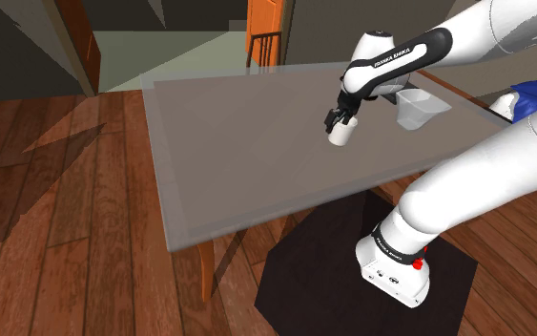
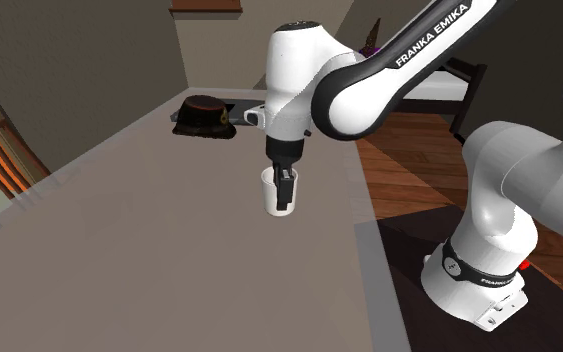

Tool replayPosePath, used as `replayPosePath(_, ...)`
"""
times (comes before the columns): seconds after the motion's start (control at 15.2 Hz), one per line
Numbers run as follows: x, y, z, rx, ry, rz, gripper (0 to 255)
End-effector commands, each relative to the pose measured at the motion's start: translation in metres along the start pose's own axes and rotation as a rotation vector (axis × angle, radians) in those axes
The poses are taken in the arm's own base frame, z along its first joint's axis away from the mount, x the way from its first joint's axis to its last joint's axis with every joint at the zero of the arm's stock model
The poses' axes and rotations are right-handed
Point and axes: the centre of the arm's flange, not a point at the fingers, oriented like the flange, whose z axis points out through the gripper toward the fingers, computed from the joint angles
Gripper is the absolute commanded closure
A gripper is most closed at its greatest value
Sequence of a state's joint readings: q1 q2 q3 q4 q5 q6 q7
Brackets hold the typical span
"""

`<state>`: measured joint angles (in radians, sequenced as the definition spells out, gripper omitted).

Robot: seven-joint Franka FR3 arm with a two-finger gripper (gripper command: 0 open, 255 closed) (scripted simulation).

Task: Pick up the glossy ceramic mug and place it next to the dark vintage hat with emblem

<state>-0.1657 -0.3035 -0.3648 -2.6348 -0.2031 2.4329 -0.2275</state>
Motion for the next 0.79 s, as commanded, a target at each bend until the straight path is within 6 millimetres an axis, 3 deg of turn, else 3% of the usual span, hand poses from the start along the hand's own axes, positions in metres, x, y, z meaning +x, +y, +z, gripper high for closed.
replayPosePath(0.0, 0.0001, 0.0001, 0.001, 0.0, 0.0, 0.0, 0)
replayPosePath(0.26, 0.0001, 0.0001, 0.0009, 0.0, 0.0, 0.0, 0)
replayPosePath(0.33, 0.0001, 0.0001, 0.0009, 0.0, 0.0, 0.0, 255)
replayPosePath(0.73, 0.0001, 0.0001, 0.0009, 0.0, 0.0, 0.0, 255)
